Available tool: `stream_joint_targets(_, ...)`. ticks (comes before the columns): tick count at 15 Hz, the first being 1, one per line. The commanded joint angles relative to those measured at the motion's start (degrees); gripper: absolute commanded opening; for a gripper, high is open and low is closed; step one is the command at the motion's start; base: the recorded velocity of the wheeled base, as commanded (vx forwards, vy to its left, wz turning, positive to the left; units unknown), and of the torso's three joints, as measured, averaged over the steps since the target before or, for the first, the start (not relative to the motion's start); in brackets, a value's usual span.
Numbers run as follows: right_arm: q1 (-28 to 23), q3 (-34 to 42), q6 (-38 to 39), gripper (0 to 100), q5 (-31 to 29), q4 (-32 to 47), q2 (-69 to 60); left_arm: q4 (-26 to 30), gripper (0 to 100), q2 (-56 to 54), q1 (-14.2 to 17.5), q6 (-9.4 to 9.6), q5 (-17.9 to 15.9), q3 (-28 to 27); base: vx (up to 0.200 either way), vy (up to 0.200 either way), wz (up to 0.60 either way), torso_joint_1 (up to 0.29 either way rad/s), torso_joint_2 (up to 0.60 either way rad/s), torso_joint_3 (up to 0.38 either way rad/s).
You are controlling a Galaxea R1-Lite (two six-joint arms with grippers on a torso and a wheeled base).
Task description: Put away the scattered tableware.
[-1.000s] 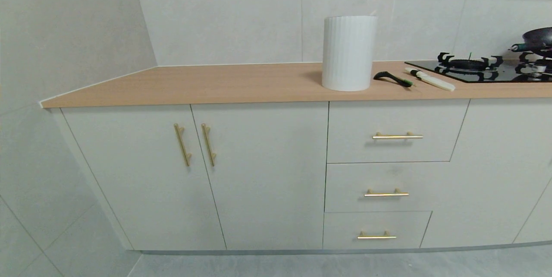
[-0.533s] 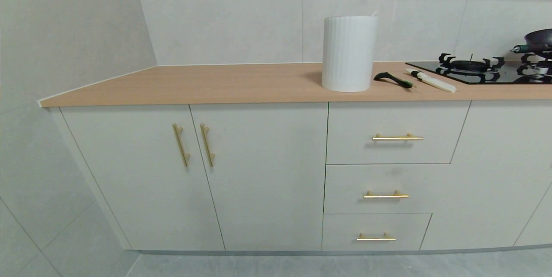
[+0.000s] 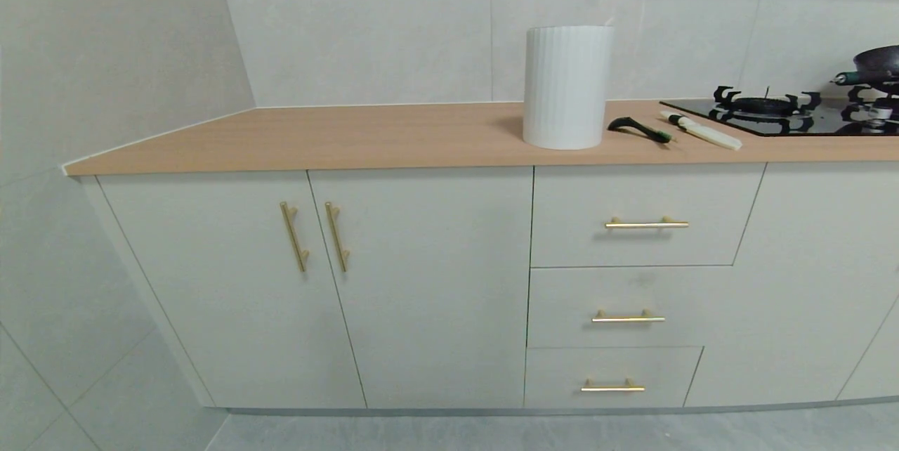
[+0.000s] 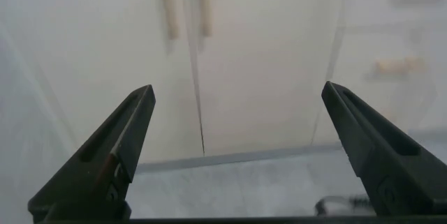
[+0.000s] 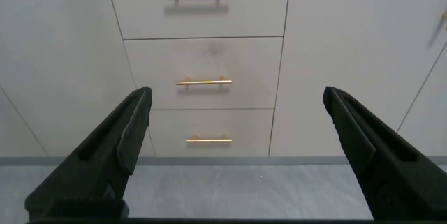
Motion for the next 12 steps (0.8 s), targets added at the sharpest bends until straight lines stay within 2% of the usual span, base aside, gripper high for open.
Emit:
stream_joint_targets(1,-0.02,0.01,-0.05,100,0.02,-0.01,0.07,0.27,100,0.02,-0.02,4.26,-0.03,0.7,0.0,0.0,0.0,0.0,0.0,0.0)
stream_joint_targets(2,-0.02,0.01,-0.05,100,0.02,-0.01,0.07,0.36,100,0.02,-0.02,4.7,0.32,0.7,0.0,0.0,0.0,0.0,0.0,0.0)
stream_joint_targets(3,-0.02,0.01,-0.05,100,0.02,-0.01,0.07,0.44,100,0.02,-0.02,3.47,0.93,0.7,0.0,0.0,0.0,0.0,0.0,0.0)
stream_joint_targets(4,-0.02,0.01,-0.05,100,0.02,-0.01,0.07,0.44,100,0.02,-0.02,-1.01,1.9,0.7,0.0,0.0,0.0,0.0,0.0,0.0)
stream_joint_targets(5,0.07,0.01,-0.05,100,0.02,-0.01,0.07,0.44,100,0.02,-0.02,-2.77,3.22,0.62,0.0,0.0,0.0,0.0,0.0,0.0)
stream_joint_targets(10,-0.02,0.01,-0.05,100,0.02,-0.01,0.07,0.53,100,0.02,-0.02,-2.68,3.22,0.62,0.0,0.0,0.0,0.0,0.0,0.0)
stream_joint_targets(12,0.07,0.01,-0.05,100,0.02,-0.01,0.07,0.53,100,0.02,-0.02,-2.68,3.22,0.62,0.2,0.0,0.0,0.002,-0.01,0.002)
